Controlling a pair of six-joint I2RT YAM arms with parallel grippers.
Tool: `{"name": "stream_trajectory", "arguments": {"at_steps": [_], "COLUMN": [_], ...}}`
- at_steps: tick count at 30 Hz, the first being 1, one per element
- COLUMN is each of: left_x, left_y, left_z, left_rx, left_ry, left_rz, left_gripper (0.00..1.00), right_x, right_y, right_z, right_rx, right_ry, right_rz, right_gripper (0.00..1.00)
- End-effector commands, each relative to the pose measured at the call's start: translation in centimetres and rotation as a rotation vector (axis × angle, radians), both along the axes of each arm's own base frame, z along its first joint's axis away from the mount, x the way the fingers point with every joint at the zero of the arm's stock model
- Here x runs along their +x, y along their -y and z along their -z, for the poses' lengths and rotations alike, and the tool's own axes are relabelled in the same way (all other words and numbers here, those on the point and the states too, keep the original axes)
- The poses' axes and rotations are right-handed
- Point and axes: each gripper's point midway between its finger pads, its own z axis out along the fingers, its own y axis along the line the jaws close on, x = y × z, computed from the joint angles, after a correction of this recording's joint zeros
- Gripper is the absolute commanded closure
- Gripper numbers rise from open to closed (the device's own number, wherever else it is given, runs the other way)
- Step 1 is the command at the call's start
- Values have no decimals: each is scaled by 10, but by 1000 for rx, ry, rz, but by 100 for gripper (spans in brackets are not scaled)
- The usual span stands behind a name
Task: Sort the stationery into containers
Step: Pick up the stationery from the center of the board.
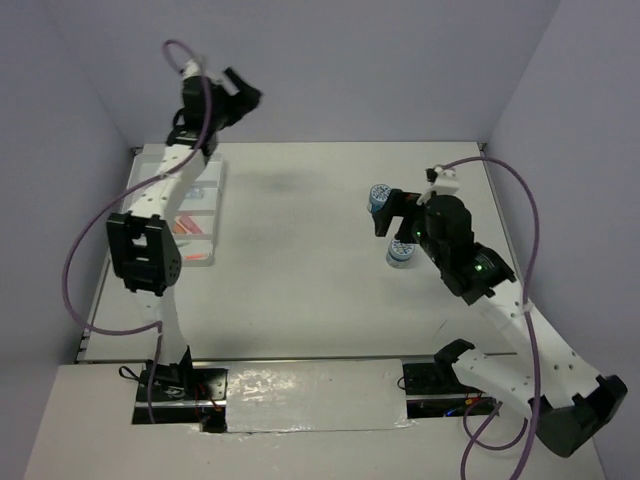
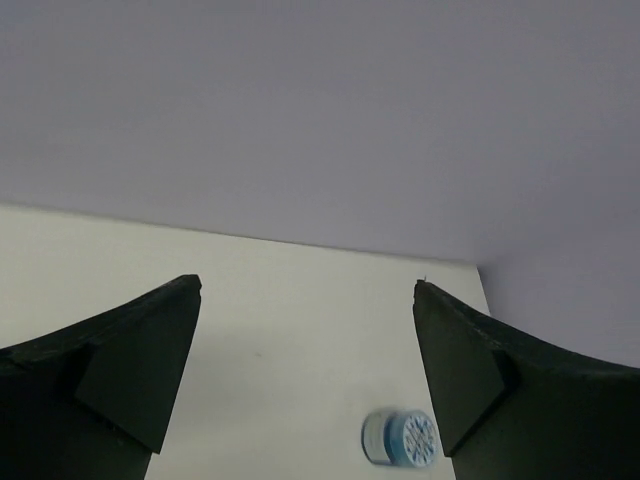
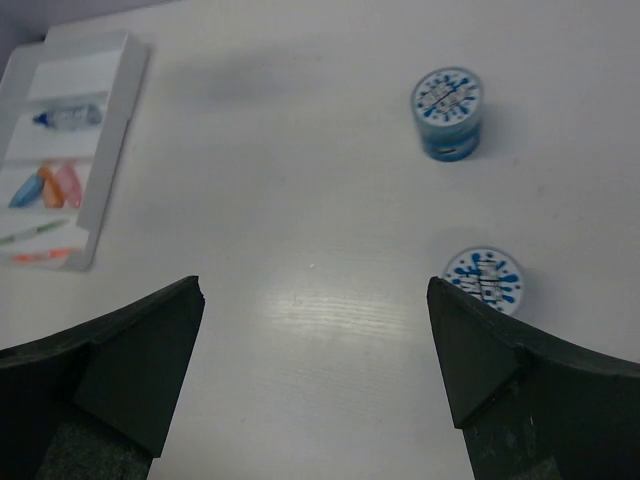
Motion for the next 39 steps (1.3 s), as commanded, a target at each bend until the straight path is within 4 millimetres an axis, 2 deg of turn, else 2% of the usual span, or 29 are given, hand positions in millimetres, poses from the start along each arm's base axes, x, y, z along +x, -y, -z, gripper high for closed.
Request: {"name": "stream_trajectory", "arguments": {"at_steps": [1, 2, 3, 4, 5, 6, 8, 9, 10, 11, 12, 13, 15, 19, 28, 33, 39], "left_x": [-31, -29, -43, -45, -44, -58, -66, -77, -78, -78, -82, -81, -86, -79, -82, -84, -73], "left_y": [180, 200, 238, 251, 264, 293, 315, 334, 342, 351, 364, 368, 382, 383, 389, 396, 397], "left_z": [19, 50, 53, 63, 84, 83, 90, 93, 91, 105, 99, 118, 123, 157, 196, 206, 207], "left_rx": [353, 440, 480, 528, 593, 627, 701, 711, 715, 720, 714, 744, 774, 813, 818, 781, 724], "left_ry": [111, 90, 99, 92, 81, 117, 170, 197, 222, 211, 237, 212, 224, 165, 137, 140, 150], "left_rz": [551, 608, 670, 667, 683, 718, 728, 759, 759, 777, 789, 799, 802, 767, 843, 872, 832], "left_gripper": [1, 1, 1, 1, 1, 1, 1, 1, 1, 1, 1, 1, 1, 1, 1, 1, 1], "right_x": [-15, -20, -29, -34, -38, -45, -50, -54, -54, -55, -56, -57, -58, -62, -72, -72, -71], "right_y": [60, 67, 75, 78, 79, 78, 76, 72, 70, 68, 66, 63, 60, 55, 53, 50, 46], "right_z": [-39, -43, -52, -53, -56, -63, -61, -60, -58, -56, -52, -49, -41, -39, -49, -52, -49], "right_rx": [-6, -3, 15, 16, 24, 45, 41, 50, 44, 42, 36, 26, 5, 5, 23, 23, 18], "right_ry": [88, 99, 130, 138, 153, 179, 186, 187, 181, 176, 161, 153, 122, 125, 167, 180, 178], "right_rz": [271, 292, 311, 309, 299, 274, 243, 210, 197, 181, 167, 145, 124, 80, 38, 17, -5], "right_gripper": [0, 0, 0, 0, 0, 0, 0, 0, 0, 0, 0, 0, 0, 0, 0, 0, 0]}}
